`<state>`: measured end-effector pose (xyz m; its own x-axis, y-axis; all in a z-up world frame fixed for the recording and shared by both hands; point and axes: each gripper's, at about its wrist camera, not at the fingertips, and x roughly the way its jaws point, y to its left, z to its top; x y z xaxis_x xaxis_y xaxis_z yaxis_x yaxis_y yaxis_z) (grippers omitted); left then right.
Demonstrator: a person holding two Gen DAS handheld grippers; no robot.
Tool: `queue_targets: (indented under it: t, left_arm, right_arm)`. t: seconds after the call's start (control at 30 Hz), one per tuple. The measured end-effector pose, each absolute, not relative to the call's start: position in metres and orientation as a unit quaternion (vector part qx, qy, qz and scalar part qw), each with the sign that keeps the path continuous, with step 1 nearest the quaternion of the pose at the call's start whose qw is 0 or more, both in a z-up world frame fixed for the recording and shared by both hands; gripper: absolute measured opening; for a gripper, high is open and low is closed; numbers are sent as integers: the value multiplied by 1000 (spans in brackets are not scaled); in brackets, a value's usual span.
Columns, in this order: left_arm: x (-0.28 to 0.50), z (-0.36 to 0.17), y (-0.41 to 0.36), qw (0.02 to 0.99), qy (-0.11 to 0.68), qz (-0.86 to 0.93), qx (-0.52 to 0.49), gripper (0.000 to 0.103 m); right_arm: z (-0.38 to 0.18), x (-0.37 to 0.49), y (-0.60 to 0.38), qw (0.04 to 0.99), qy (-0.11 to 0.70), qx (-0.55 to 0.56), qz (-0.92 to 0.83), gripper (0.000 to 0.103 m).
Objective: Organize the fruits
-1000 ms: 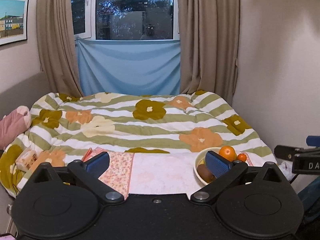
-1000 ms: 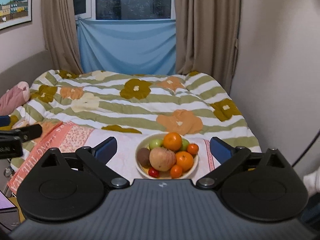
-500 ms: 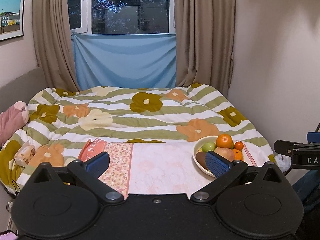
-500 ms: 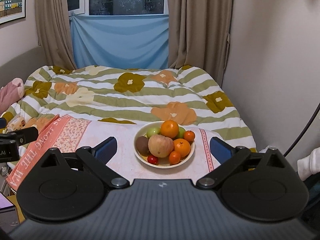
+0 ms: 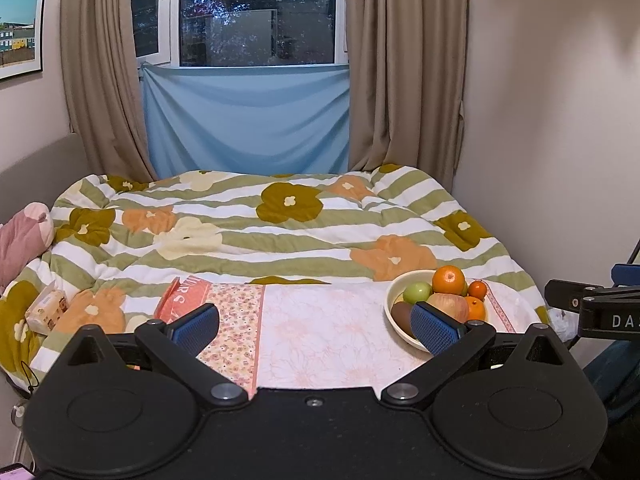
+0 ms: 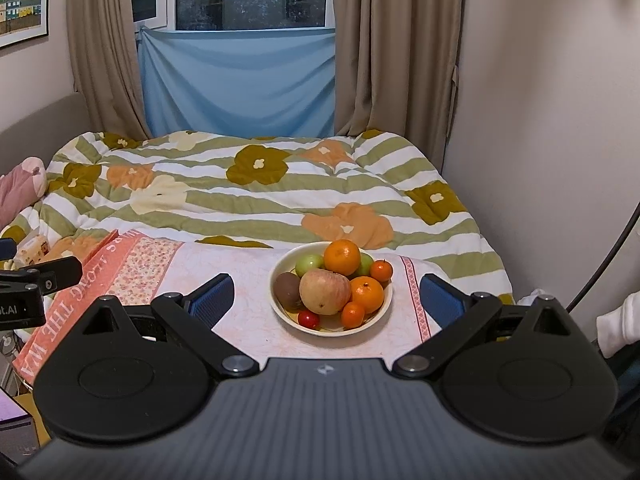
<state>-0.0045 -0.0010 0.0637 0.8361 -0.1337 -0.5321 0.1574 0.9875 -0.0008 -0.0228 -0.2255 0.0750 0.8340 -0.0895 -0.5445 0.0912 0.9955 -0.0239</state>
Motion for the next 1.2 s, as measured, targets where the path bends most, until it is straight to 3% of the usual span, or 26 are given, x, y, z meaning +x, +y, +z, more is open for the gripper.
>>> queue_targets:
  t: [1.2]
  left_arm:
    - [5, 63, -1, 955, 288, -72, 12, 103]
  right_arm:
    - [68, -9, -232, 956, 290, 15, -50, 103]
